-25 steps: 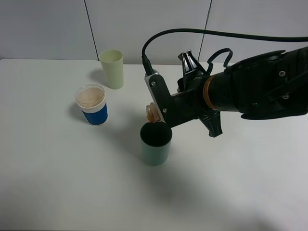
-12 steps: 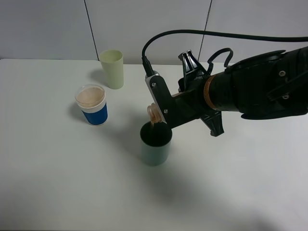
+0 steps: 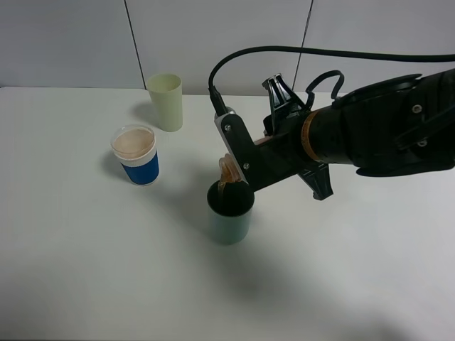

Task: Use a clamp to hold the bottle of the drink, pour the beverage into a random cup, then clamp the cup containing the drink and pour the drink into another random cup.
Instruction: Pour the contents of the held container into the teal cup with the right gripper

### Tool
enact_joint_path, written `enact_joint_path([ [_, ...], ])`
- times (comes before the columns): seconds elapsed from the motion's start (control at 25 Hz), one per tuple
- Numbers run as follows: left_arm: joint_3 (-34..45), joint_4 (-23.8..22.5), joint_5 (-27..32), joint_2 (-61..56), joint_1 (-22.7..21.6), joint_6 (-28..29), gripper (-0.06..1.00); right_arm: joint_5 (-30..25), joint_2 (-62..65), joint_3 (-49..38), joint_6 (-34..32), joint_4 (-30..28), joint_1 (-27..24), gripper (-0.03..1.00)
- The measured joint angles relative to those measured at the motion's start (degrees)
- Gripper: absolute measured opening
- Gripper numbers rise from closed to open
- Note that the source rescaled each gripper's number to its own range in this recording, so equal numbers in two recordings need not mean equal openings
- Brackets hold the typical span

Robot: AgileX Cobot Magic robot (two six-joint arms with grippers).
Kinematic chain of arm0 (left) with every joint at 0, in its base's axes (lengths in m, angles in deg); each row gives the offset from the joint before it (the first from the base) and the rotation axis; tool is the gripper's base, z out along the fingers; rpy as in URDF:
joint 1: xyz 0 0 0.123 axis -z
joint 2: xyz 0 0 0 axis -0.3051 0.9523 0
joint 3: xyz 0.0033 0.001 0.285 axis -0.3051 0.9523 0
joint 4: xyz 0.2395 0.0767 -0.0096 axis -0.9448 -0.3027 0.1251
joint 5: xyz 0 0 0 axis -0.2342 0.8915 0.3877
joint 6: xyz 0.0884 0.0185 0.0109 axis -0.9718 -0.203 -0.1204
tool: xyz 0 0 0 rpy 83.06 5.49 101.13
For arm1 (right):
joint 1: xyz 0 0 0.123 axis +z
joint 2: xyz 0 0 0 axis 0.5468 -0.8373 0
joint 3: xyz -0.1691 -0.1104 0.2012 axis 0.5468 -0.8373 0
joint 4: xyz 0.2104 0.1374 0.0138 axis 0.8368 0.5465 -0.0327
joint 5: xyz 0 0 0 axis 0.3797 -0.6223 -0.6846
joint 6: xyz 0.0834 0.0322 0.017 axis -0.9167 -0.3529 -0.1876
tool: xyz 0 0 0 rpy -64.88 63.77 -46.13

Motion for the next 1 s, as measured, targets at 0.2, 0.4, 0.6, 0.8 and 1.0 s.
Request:
enact_joint_path([
  [0.2,0.0,0.0,0.0,0.0,0.0,0.0,0.78,0.0,0.0,0.0,0.04,-0.13,0.0,0.04],
  [0.4,0.0,0.0,0.0,0.0,0.0,0.0,0.78,-0.15,0.0,0.0,0.24,-0.45,0.0,0.04],
  [0.6,0.0,0.0,0.0,0.0,0.0,0.0,0.78,-1.51,0.0,0.0,0.24,-1.51,0.0,0.04],
  [0.8,0.0,0.0,0.0,0.0,0.0,0.0,0.78,-1.51,0.0,0.0,0.24,-1.75,0.0,0.04],
  [1.0,0.0,0.0,0.0,0.0,0.0,0.0,0.78,-1.51,0.0,0.0,0.26,-2.15,0.0,0.04],
])
